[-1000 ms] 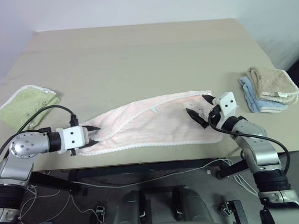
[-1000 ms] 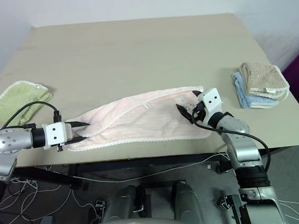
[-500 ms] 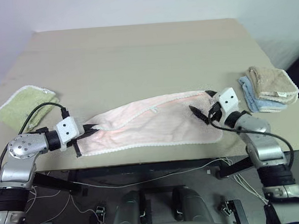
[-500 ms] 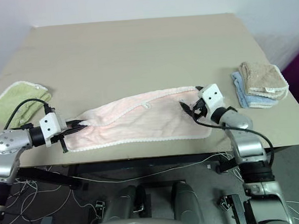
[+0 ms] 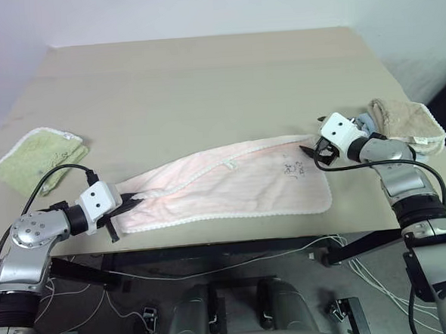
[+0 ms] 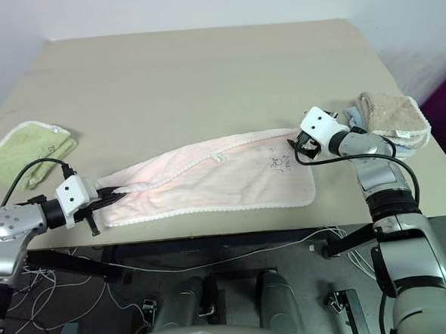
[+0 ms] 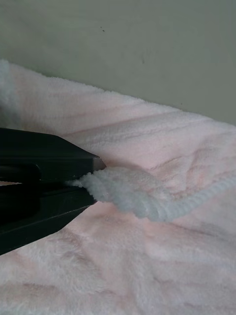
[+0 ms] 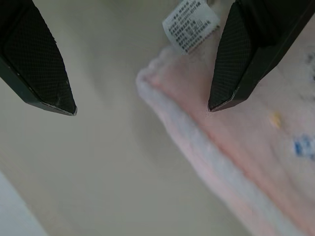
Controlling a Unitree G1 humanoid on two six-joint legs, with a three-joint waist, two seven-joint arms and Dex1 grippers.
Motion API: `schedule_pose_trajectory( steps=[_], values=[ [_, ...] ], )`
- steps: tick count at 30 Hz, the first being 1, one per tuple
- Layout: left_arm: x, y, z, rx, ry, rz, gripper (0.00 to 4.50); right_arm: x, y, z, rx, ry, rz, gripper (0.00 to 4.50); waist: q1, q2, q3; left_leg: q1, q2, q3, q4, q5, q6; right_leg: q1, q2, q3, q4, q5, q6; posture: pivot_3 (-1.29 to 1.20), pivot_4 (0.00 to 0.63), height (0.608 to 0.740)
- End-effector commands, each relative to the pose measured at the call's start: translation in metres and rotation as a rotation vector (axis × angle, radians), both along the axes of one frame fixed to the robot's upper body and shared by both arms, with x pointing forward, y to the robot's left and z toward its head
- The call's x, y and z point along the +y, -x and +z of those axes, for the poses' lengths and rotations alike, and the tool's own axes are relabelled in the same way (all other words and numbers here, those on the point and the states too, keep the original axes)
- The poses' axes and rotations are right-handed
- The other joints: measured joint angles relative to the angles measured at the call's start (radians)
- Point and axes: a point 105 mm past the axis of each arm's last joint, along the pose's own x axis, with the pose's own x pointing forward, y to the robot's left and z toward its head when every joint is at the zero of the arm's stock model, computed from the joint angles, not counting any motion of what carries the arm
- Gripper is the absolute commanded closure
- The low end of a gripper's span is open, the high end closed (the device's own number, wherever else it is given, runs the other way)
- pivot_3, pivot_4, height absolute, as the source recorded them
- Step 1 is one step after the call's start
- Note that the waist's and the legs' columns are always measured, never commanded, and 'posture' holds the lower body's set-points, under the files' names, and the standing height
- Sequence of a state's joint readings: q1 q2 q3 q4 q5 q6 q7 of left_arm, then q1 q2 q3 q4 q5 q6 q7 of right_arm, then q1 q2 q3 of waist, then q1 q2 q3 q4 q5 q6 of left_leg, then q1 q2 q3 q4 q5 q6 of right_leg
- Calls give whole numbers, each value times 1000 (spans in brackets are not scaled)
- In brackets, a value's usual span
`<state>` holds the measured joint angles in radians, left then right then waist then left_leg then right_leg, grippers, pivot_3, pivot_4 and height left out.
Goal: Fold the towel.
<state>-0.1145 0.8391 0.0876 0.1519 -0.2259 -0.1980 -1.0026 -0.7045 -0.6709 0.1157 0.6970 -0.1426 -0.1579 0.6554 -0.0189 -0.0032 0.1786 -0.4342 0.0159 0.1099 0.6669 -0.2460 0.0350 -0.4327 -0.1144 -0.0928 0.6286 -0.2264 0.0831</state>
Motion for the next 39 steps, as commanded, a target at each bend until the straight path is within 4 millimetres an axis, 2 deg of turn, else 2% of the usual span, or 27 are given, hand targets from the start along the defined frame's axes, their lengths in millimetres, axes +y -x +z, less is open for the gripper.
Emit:
schedule_pose_trajectory(
  steps=[1, 6, 9, 19, 21, 28, 31, 36, 39],
  values=[
    [2, 1, 12, -43, -4, 9, 4451, 2, -7, 13, -54, 76, 33, 0, 0, 0, 0, 0, 0, 0, 0, 0, 0, 0, 0, 0, 0, 0, 0, 0, 150, 740],
    [2, 2, 12, -41, -3, 16, 4451, 8, -12, 15, -82, 102, 62, 0, 1, 0, 0, 0, 0, 0, 0, 0, 0, 0, 0, 0, 0, 0, 0, 0, 150, 740],
    [1, 3, 12, -37, -2, 16, 4500, 11, -13, 17, -97, 102, 78, 582, 1, 0, 0, 0, 0, 0, 0, 0, 0, 0, 0, 0, 0, 0, 0, 0, 150, 740],
    [-1, 3, 8, -26, 10, 21, 4500, 11, -11, 13, -90, 118, 98, 4047, 1, 0, 0, 0, 0, 0, 0, 0, -1, 0, 0, 0, 0, 0, 0, 0, 150, 740],
    [-1, 3, 8, -25, 11, 20, 4500, 11, -11, 13, -90, 117, 97, 4487, 1, 0, 0, 0, 0, 0, 0, 0, -1, 0, 0, 0, 0, 0, 0, 0, 150, 740],
    [-1, 0, 12, -35, 57, 37, 4500, 7, -12, 20, -124, 117, 76, 4487, 1, 0, 0, 0, 0, 0, 0, 0, -1, 0, 0, 0, 0, 0, 0, 0, 150, 740],
    [3, -20, 40, -113, 214, 132, 4500, 7, -12, 38, -168, 104, 84, 4487, 7, 1, 0, 0, 0, 0, 0, 0, -1, 0, 0, 0, 0, 0, 0, 0, 150, 740],
    [6, -61, 94, -235, 421, 241, 4500, 1, -15, 84, -268, 65, 62, 4487, 5, 0, 1, 0, -1, 0, 1, 1, -1, 1, -1, 0, 1, 0, 0, 0, 150, 740],
    [7, -90, 130, -297, 527, 290, 4500, -6, -21, 118, -335, 65, 21, 4487, 4, 0, 1, 0, -1, 0, 1, 1, -1, 1, 0, 0, 1, 0, 0, 0, 150, 740]
  ],
)
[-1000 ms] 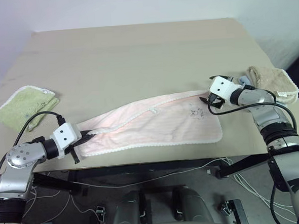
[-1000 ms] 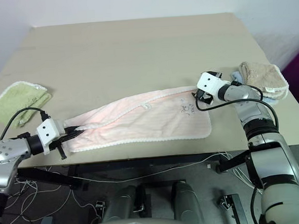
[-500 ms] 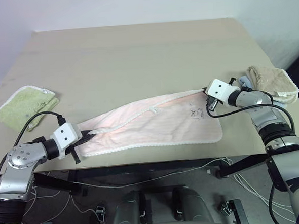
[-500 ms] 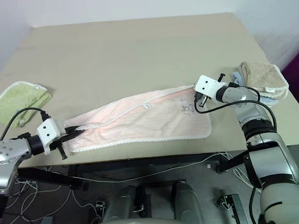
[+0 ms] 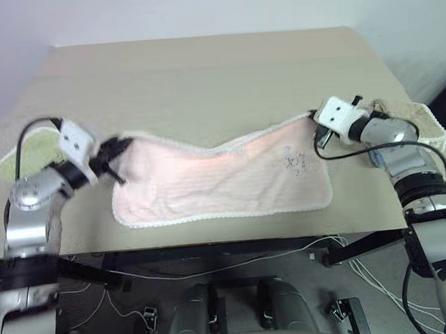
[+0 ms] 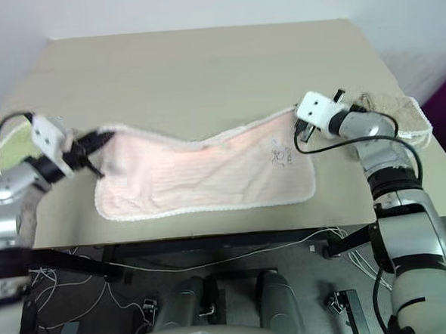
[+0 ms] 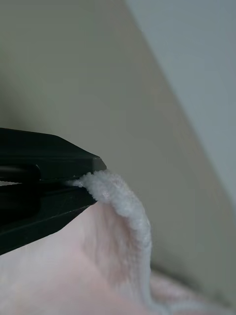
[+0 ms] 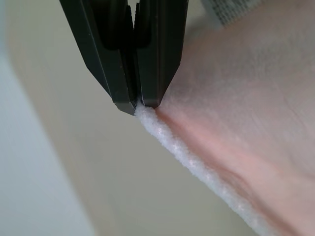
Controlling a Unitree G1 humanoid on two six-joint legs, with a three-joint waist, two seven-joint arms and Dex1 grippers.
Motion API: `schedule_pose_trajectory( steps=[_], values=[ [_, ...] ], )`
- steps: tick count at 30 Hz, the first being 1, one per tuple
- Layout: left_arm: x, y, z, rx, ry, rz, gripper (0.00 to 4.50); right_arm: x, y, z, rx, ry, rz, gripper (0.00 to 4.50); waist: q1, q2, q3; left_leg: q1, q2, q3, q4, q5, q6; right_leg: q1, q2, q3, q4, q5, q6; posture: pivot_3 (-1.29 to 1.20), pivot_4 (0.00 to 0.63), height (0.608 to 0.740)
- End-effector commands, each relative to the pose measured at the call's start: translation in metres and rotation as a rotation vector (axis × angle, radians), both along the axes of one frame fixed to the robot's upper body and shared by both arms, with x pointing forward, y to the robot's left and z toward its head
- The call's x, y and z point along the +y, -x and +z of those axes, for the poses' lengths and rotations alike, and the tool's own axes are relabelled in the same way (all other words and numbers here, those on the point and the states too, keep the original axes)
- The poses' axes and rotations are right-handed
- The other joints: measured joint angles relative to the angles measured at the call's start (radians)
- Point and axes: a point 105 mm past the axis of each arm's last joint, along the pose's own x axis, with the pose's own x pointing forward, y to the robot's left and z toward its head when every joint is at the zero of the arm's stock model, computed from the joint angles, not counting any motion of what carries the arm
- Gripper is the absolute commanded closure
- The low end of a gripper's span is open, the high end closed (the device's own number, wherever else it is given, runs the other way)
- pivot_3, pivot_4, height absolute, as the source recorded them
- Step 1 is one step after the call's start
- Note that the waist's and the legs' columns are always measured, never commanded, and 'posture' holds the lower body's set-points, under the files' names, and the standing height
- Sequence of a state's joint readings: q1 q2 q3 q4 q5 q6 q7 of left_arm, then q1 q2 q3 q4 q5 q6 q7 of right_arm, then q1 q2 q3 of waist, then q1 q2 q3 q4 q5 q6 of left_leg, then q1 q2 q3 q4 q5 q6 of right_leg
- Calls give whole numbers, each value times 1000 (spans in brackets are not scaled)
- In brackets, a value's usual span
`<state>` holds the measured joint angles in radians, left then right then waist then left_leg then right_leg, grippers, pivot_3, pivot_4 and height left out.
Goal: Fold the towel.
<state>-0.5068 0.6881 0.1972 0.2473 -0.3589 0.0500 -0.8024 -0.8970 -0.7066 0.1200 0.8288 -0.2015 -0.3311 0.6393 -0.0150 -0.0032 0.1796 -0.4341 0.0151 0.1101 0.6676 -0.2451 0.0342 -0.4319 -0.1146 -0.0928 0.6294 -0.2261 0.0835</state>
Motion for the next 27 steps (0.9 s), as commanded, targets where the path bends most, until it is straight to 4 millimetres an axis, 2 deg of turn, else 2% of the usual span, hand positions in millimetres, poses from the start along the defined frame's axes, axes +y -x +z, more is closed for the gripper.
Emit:
schedule_pose_trajectory(
  steps=[1, 3, 6, 8, 11, 15, 18, 21, 24, 27],
  values=[
    [10, -27, 45, -84, 142, 75, 4500, -13, -5, 71, -175, -26, -51, 4487, -1, 0, 0, 0, 0, 0, 0, 0, 0, 0, 0, 0, 0, 0, 0, 0, 150, 740],
    [11, -37, 69, -130, 189, 81, 4500, -18, -6, 97, -236, -21, -76, 4487, -1, -1, 1, 0, 0, 0, 0, 0, 0, 0, 0, 0, 0, 0, 0, 0, 150, 740],
    [26, -43, 106, -186, 281, 110, 4500, -23, 3, 142, -333, -70, -71, 4487, -2, -1, 1, 0, 0, 1, -1, 0, 0, 0, 0, 0, 0, 0, 1, 0, 150, 740],
    [36, -43, 115, -198, 309, 123, 4500, -27, 8, 154, -356, -85, -63, 4487, -5, -1, 1, 0, 0, 2, -1, 0, 0, 0, 0, 0, -1, -1, 2, 0, 150, 740],
    [54, -36, 108, -168, 264, 140, 4500, -33, 20, 154, -329, -82, -24, 4487, -9, -1, 1, 0, 0, 3, -2, 0, 0, 0, 0, 1, -1, -1, 2, 0, 150, 740],
    [66, -4, 57, 9, 212, 51, 4500, -25, 57, 99, -126, -92, 158, 4487, -6, -1, 1, 3, 0, 3, -3, 0, 0, 3, 1, 2, -2, -2, 3, 0, 150, 740],
    [68, 30, 18, 164, 203, -5, 4500, -24, 87, 53, 57, -88, 201, 4487, -4, -1, 1, 4, 0, 3, -2, -1, 1, 4, 0, 3, -1, -2, 3, 0, 150, 740],
    [66, 59, -7, 290, 197, -35, 4500, -24, 111, 33, 178, -117, 213, 4487, 2, -1, 3, 4, 0, 2, 0, -2, 2, 3, -3, 3, 0, -2, 3, 0, 150, 740],
    [62, 102, -38, 466, 177, -74, 4500, -27, 141, 8, 351, -124, 236, 4487, 2, 0, 2, 7, 0, 0, -1, -7, 5, 5, -5, 3, -2, -2, 2, 0, 150, 740],
    [58, 122, -45, 524, 182, -86, 4500, -27, 156, 4, 425, -134, 245, 4487, 4, 0, 2, 8, 1, -2, -2, -8, 4, 6, -6, 3, -4, -4, -2, 0, 150, 740]
  ],
)
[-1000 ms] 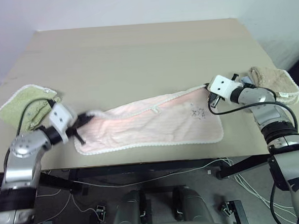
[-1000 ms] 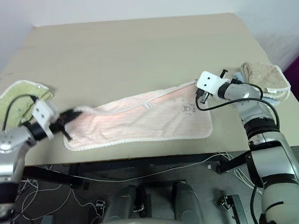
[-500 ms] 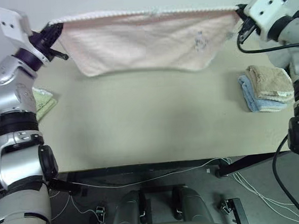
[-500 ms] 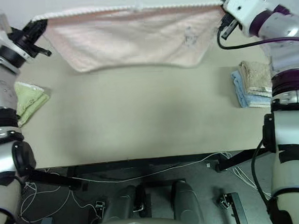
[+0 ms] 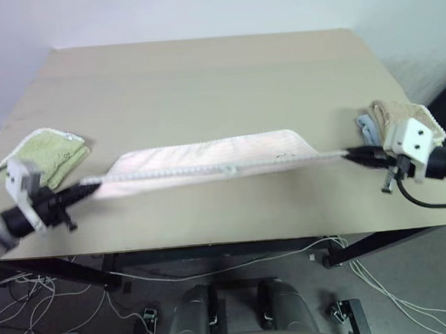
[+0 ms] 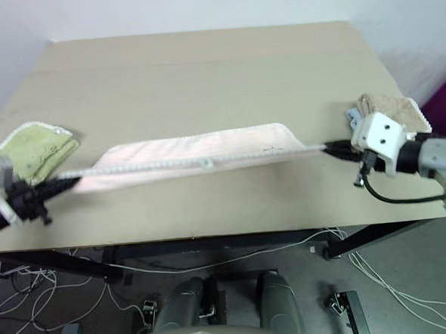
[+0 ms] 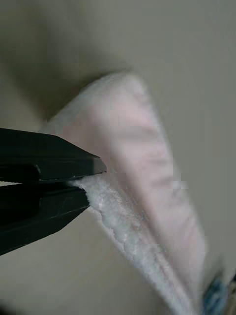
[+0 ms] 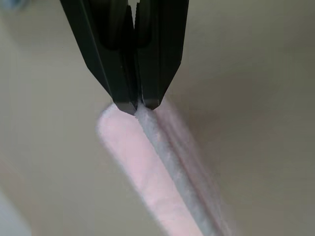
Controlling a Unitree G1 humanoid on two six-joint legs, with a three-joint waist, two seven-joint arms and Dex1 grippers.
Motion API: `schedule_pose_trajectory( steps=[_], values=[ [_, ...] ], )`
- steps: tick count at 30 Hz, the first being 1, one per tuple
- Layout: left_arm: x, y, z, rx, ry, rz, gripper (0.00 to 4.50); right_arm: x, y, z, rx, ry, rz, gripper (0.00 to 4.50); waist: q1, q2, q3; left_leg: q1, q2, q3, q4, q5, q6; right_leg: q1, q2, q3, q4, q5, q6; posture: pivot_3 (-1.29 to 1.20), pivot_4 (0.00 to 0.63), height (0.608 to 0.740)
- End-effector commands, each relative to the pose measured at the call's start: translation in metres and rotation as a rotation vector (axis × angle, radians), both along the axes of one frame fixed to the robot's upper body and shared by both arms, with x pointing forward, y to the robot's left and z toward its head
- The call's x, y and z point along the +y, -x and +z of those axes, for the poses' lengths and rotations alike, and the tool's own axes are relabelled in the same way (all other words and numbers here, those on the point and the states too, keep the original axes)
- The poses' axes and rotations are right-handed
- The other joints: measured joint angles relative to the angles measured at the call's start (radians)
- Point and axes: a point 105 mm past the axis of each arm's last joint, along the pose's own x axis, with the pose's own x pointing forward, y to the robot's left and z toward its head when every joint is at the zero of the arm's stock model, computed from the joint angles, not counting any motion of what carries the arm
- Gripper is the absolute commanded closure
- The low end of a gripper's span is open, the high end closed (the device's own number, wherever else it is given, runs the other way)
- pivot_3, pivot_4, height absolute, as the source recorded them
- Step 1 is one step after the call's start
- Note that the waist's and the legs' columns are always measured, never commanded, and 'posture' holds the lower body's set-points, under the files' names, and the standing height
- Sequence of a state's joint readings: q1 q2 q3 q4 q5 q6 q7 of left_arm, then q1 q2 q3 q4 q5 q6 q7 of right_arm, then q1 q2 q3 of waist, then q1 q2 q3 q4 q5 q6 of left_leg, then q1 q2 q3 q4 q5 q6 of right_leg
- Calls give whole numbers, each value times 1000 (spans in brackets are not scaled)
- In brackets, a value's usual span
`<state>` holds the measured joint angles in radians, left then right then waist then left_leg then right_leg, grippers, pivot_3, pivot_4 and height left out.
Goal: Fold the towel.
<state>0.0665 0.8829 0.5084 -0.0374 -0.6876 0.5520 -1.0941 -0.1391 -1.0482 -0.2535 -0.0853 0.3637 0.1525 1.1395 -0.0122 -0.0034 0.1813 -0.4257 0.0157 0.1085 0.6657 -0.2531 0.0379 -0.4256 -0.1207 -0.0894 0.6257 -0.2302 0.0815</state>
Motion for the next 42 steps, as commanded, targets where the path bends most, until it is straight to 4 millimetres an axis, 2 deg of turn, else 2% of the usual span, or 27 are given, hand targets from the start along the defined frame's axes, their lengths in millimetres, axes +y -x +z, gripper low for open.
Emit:
schedule_pose_trajectory(
  steps=[1, 3, 6, 12, 15, 18, 22, 31, 35, 42],
  values=[
    [3, 16, 20, -32, -3, 2, 4500, -5, 14, 16, 24, 3, 7, 4487, 2, 1, 0, 0, 0, -1, 0, 0, 0, -1, 0, 0, -1, 0, -1, 0, 150, 740],
    [1, 22, 22, -22, 4, -2, 4500, -5, 19, 15, 56, 13, 20, 4487, 2, 1, 0, 0, 0, -1, 0, 0, 0, -3, 0, -1, -3, -1, -3, 0, 150, 740],
    [-1, 19, 21, -22, -5, 7, 4500, -4, 11, 14, 38, 33, 13, 4487, 1, 2, 0, 0, 0, -2, -2, 0, 0, -3, 0, -1, -7, 0, -4, 0, 150, 740],
    [12, -22, 18, -94, -46, 186, 4500, 4, -41, 11, -86, 84, -51, 4487, 0, 2, 0, -1, 0, -1, -3, 0, -1, -3, 1, -1, -8, 0, -5, 0, 150, 740],
    [17, -40, 9, -104, -89, 242, 4500, 9, -65, 8, -121, 100, -77, 4487, -1, 2, 0, -2, 0, 0, -3, 0, 0, -3, 1, -1, -9, 1, -5, 0, 150, 740],
    [15, -53, 0, -109, -136, 256, 4500, 16, -80, 2, -124, 102, -77, 4487, -2, 2, 0, -6, -1, 2, -3, 4, -5, -4, 1, -1, -8, 3, -2, 0, 150, 740],
    [7, -65, -10, -110, -180, 232, 4500, 22, -101, -7, -119, 118, -89, 4487, -4, 2, 0, -6, -1, 2, -2, 5, -3, -4, 2, -2, -7, 3, -1, 0, 150, 740],
    [4, -79, -27, -82, -243, 224, 4500, 27, -127, -9, -142, 121, -116, 4487, -6, 2, 0, -6, -1, 3, -2, 6, -3, -4, 4, -2, -5, 4, 1, 0, 150, 740],
    [5, -81, -27, -82, -231, 237, 3460, 27, -133, -5, -170, 96, -136, 3481, -4, 1, 0, -6, -1, 3, -1, 6, -2, -4, 4, -2, -4, 4, 1, 0, 150, 740],
    [11, -78, -24, -88, -212, 268, 1091, 18, -132, 4, -207, 78, -170, 1097, -6, 2, 0, -6, -1, 3, -1, 6, -2, -4, 4, -2, -2, 4, 1, 0, 150, 740]
  ],
)
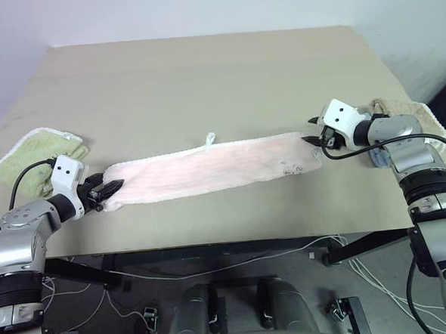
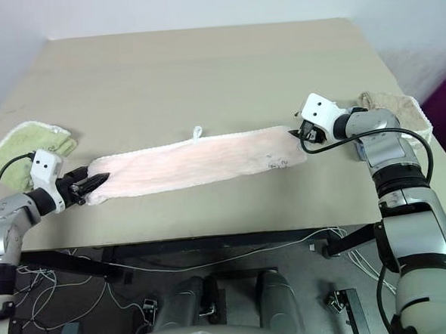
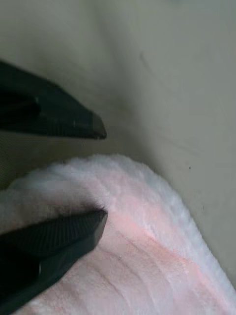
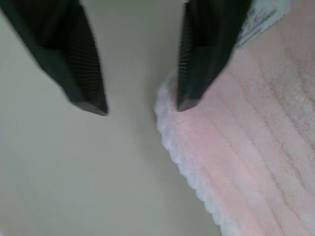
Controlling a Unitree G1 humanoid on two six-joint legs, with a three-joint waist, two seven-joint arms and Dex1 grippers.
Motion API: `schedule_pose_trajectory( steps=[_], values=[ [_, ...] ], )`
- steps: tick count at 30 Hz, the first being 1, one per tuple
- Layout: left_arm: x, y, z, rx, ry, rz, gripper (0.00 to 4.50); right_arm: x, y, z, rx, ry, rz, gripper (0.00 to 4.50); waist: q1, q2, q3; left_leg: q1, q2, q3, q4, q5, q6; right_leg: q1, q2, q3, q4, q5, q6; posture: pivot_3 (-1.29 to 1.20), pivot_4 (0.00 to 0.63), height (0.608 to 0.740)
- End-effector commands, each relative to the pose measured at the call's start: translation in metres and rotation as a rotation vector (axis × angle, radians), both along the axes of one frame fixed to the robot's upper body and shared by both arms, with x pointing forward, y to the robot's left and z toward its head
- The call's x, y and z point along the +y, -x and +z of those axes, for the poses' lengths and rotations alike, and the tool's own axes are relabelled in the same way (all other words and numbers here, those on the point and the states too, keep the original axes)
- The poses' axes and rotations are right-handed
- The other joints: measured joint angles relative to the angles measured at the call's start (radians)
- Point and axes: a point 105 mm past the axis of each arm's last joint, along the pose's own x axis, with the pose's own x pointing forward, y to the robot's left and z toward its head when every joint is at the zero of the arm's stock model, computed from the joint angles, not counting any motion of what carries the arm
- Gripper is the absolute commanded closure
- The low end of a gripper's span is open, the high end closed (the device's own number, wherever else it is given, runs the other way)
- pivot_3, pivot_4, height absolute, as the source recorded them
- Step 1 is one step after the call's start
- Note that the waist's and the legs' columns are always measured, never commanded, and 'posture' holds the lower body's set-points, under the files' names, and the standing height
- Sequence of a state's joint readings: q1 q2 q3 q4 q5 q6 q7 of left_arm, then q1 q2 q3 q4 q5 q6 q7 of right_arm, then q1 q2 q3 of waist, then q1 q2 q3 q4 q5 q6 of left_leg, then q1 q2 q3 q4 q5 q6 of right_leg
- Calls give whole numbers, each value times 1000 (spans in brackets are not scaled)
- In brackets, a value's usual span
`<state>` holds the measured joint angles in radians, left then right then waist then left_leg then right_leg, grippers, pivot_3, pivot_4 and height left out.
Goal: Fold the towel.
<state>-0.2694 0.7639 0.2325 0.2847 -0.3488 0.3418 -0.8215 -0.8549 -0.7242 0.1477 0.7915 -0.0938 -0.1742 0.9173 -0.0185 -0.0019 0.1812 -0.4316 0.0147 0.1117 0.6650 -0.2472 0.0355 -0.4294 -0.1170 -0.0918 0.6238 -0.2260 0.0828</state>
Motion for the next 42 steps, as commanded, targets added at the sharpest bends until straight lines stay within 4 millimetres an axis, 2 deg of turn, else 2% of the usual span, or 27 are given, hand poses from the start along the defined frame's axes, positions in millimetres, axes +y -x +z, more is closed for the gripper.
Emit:
schedule_pose_trajectory(
  steps=[1, 3, 9, 13, 16, 23, 26, 29, 32, 35, 38, 42],
  values=[
    [11, 1, 16, -59, 28, 51, 792, -10, -1, 32, -121, -24, -33, 769, 0, 0, 0, 0, 0, 0, 0, 0, 0, 0, 0, 0, 1, 0, 0, 0, 150, 740],
    [17, 3, 23, -78, 69, 79, 116, -17, 1, 42, -169, -30, -57, 81, 1, 0, 0, 0, 0, 0, 0, 0, 0, 0, 0, 0, 1, 0, 0, 0, 150, 740],
    [47, 12, 28, -97, 42, 199, 110, -32, 22, 62, -237, -85, -102, 36, 3, 0, 0, 0, 0, 0, 0, 0, 0, 0, -1, 0, 1, 0, 0, 0, 150, 740],
    [54, 12, 48, -180, 60, 225, 110, -31, 42, 63, -203, -198, -132, 36, 5, 0, 0, 1, 0, -1, 0, 0, 0, 0, -2, 0, 2, 0, 0, 0, 150, 740],
    [44, 10, 62, -251, 47, 172, 110, -19, 59, 54, -86, -381, -145, 36, 7, 0, 0, 1, 0, -1, 0, 0, 0, 0, -2, 0, 2, 0, 0, 0, 150, 740],
    [0, 5, 66, -303, -5, -28, 110, -8, 86, 38, 195, -846, -294, 36, 8, 0, 0, 1, 0, -3, 0, -5, 2, 0, -5, 1, 1, 0, -1, 0, 150, 740],
    [-23, 6, 63, -289, -9, -136, 110, -3, 99, 26, 307, -977, -359, 36, 7, 0, 0, 1, 0, -3, -1, -6, 3, 0, -5, 2, 1, 0, -1, 0, 150, 740],
    [-49, 9, 55, -253, 16, -246, 110, 5, 110, 4, 434, -1092, -412, 36, 7, 0, 0, 1, 0, -3, -2, -6, 3, 0, -6, 2, 1, -1, -2, 0, 150, 740],
    [-66, 12, 48, -232, 17, -308, 110, 10, 112, -16, 517, -1183, -496, 36, 5, 0, -1, 1, 0, -3, -2, -6, 3, -1, -5, 2, 1, -1, -3, 0, 150, 740],
    [-79, 13, 45, -223, 40, -343, 110, 16, 111, -26, 571, -1251, -544, 36, 4, 1, -1, 0, 0, -3, -2, -6, 3, -2, -5, 2, 1, -1, -2, 0, 150, 740],
    [-94, 18, 41, -208, 47, -402, 110, 25, 99, -38, 621, -1363, -602, 36, 3, 1, -1, 0, 0, -3, -2, -6, 3, -2, -4, 2, 1, 0, -2, 0, 150, 740],
    [-98, 19, 38, -201, 51, -413, 110, 32, 83, -50, 679, -1466, -671, 36, 1, 0, -1, 0, 0, -2, -2, -4, 5, -2, -2, 2, 1, 0, -1, 0, 150, 740]
  ],
)
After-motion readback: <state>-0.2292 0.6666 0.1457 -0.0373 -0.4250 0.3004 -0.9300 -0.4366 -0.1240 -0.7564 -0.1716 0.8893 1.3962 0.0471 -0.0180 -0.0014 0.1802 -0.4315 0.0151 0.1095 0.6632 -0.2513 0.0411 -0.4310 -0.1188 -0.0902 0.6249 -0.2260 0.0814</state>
